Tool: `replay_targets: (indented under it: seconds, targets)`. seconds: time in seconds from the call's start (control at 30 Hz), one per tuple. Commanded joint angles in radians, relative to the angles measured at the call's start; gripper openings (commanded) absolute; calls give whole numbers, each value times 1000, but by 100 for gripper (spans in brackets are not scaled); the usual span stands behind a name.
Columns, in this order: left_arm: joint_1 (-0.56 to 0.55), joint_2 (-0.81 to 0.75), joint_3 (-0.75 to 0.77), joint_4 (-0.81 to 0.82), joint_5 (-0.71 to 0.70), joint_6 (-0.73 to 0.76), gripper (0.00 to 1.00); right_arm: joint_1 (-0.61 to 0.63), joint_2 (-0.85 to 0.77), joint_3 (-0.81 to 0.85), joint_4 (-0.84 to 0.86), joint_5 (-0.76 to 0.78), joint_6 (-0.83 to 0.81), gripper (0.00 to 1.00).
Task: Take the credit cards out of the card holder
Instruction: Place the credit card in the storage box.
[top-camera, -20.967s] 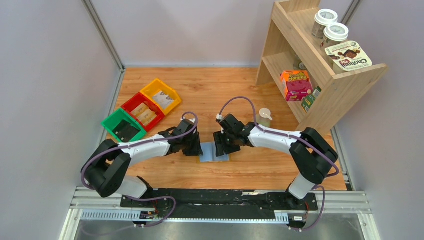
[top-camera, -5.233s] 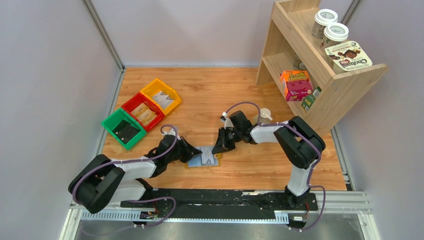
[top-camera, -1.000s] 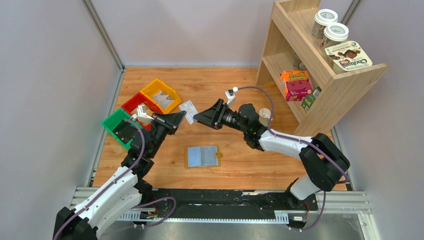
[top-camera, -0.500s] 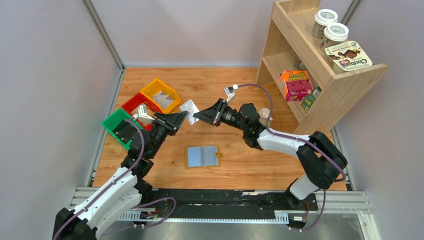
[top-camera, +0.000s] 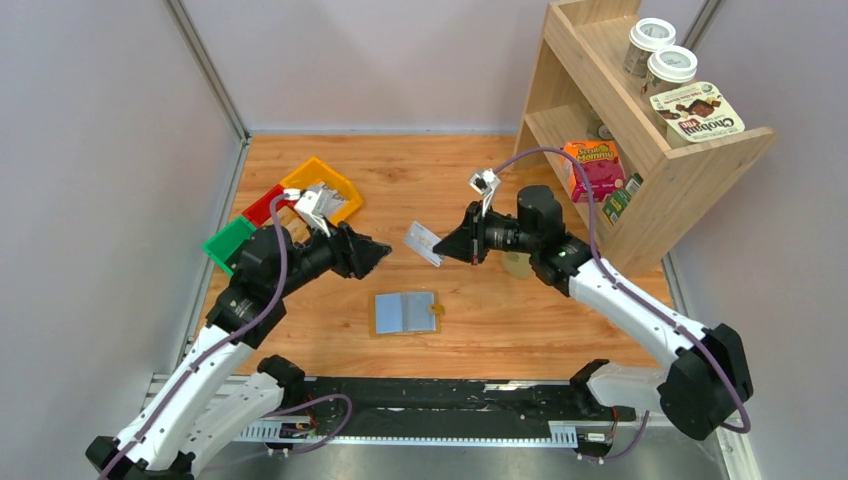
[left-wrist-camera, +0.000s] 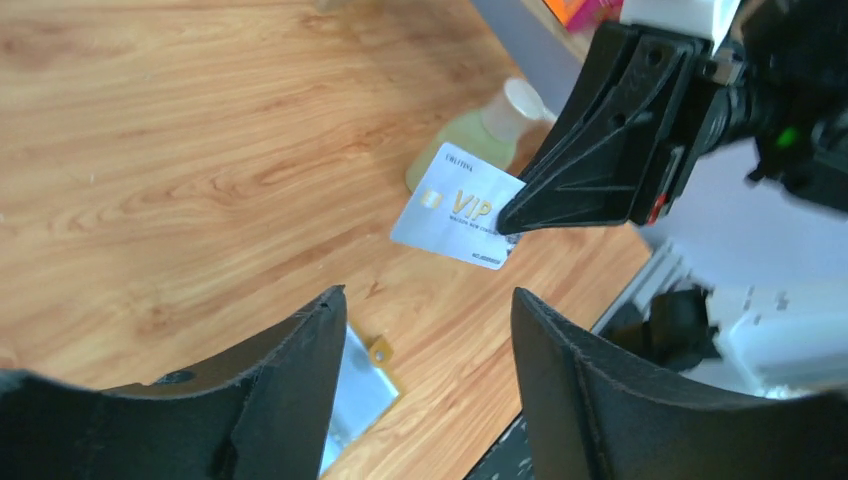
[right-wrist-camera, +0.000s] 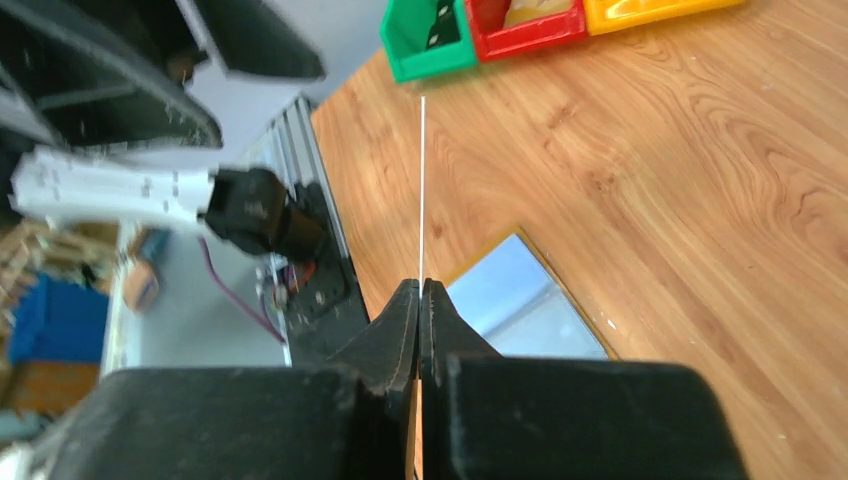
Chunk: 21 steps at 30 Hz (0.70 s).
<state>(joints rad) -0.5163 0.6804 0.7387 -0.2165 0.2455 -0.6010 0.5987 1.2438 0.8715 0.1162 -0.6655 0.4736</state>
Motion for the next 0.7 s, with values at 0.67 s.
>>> replay_targets:
  seconds: [0.67]
  targets:
    - [-25, 323, 195, 26, 733, 326, 62, 19, -118, 139, -451, -396, -507, 0]
